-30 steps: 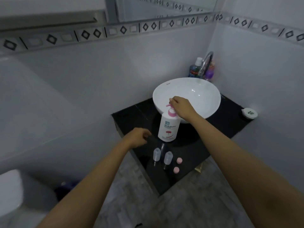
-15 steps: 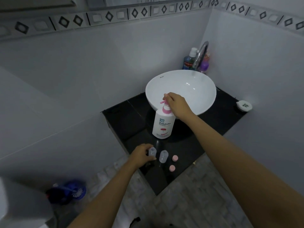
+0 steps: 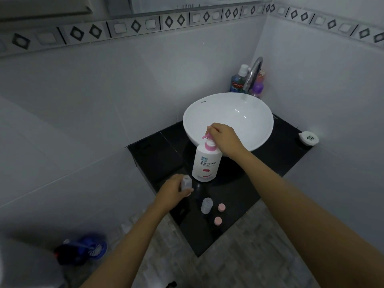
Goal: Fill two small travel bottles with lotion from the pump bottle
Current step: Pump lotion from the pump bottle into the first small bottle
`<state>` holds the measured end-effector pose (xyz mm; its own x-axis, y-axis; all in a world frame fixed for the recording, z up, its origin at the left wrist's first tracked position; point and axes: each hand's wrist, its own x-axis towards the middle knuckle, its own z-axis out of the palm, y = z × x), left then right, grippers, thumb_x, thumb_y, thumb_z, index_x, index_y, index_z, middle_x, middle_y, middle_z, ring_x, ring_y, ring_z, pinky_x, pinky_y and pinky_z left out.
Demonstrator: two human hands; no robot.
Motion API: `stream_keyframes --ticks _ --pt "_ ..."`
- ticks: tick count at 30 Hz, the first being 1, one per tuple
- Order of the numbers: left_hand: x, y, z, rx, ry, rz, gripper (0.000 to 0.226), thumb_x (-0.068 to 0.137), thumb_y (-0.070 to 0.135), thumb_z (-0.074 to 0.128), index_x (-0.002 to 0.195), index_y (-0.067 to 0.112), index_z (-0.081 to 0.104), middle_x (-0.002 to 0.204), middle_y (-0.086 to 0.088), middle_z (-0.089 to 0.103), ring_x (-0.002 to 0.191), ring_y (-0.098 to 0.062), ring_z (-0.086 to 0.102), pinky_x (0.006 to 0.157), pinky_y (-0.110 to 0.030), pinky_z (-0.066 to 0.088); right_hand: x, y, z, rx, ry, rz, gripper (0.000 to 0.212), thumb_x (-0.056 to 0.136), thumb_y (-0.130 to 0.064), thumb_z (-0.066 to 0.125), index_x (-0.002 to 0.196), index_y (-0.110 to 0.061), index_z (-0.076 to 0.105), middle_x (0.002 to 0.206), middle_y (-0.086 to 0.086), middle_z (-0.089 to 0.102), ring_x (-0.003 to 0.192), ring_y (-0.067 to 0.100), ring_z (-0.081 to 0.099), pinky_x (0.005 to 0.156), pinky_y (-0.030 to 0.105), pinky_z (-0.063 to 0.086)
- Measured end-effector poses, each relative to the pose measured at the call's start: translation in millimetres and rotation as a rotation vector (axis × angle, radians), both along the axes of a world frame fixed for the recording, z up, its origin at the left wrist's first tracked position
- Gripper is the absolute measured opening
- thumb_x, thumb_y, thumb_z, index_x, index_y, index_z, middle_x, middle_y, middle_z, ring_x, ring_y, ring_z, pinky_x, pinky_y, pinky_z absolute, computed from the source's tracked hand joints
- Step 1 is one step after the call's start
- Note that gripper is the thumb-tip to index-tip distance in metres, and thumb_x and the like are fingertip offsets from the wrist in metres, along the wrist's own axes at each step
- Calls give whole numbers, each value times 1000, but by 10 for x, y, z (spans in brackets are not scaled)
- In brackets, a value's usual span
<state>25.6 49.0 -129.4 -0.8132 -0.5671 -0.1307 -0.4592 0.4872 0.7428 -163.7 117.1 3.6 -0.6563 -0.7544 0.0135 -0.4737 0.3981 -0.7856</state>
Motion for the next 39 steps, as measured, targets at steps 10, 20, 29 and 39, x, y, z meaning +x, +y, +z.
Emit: stream_keyframes --ticks 10,20,29,39 --pt "-419 -259 803 -149 99 -69 46 91 38 58 132 23 46 108 9 41 82 -3 49 64 -12 33 -2 -241 2 -23 -248 -48 34 94 -18 50 67 -7 68 76 16 72 72 25 66 91 40 51" --pt "-510 -235 953 -55 238 16 43 83 34 69 122 22 54 110 2 63 98 -13 62 82 -32 55 1 -215 -31 -64 -242 -87 35 94 -18 50 66 -12 68 59 -2 63 63 11 57 71 23 45" --pt "-417 -273 917 -3 293 37 27 83 36 68 106 31 56 97 21 59 89 7 57 72 -13 43 -23 -221 -52 -95 -295 -74 38 95 -20 48 65 -15 70 58 -2 66 55 6 60 67 21 46" --pt "-451 -261 980 -59 341 14 29 84 36 68 110 26 60 105 10 63 92 -1 59 76 -19 49 -35 -226 -7 -32 -328 -90 35 95 -22 48 81 -3 74 58 -6 64 57 6 57 57 18 43"
